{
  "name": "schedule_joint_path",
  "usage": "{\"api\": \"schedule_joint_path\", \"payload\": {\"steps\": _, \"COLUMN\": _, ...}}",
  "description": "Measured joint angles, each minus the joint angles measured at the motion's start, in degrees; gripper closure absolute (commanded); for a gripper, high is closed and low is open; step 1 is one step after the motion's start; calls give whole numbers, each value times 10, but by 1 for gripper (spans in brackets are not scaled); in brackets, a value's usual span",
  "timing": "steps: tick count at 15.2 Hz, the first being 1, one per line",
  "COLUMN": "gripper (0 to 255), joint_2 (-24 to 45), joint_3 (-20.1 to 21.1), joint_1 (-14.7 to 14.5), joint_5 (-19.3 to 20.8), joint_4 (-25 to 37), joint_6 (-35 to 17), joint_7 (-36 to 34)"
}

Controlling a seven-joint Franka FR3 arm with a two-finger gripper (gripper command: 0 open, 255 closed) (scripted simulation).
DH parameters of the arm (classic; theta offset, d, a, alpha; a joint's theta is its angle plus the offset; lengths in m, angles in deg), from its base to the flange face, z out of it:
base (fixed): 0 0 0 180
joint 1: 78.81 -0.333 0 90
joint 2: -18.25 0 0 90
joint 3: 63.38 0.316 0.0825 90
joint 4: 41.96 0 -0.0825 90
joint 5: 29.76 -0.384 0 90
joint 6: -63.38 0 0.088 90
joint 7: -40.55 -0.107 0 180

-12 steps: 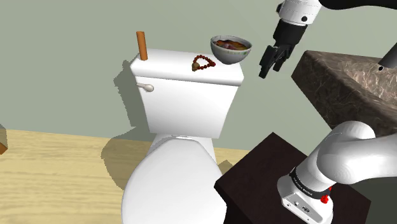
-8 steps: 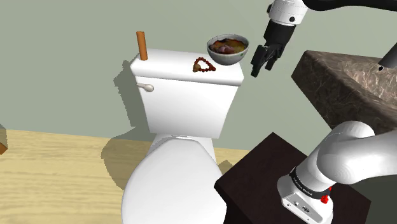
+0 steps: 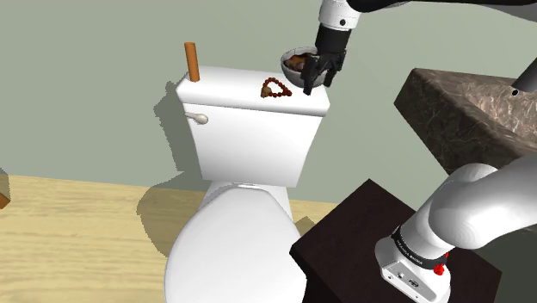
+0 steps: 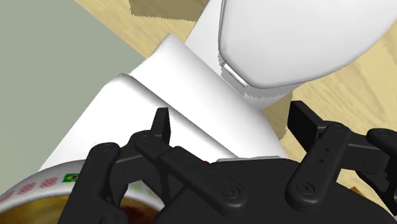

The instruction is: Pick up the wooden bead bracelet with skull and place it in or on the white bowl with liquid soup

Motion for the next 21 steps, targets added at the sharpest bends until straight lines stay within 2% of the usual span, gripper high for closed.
{"api": "schedule_joint_path", "payload": {"steps": 4, "gripper": 0, "joint_2": 91, "joint_3": 10, "joint_1": 0, "joint_5": 8, "joint_4": 71, "joint_6": -21, "joint_7": -5}}
{"api": "schedule_joint_path", "payload": {"steps": 13, "gripper": 0, "joint_2": 291, "joint_3": 31, "joint_1": -13, "joint_5": 37, "joint_4": 277, "joint_6": -14, "joint_7": -28}}
{"api": "schedule_joint_path", "payload": {"steps": 21, "gripper": 0, "joint_2": 304, "joint_3": 33, "joint_1": -15, "joint_5": 40, "joint_4": 239, "joint_6": -65, "joint_7": -31}}
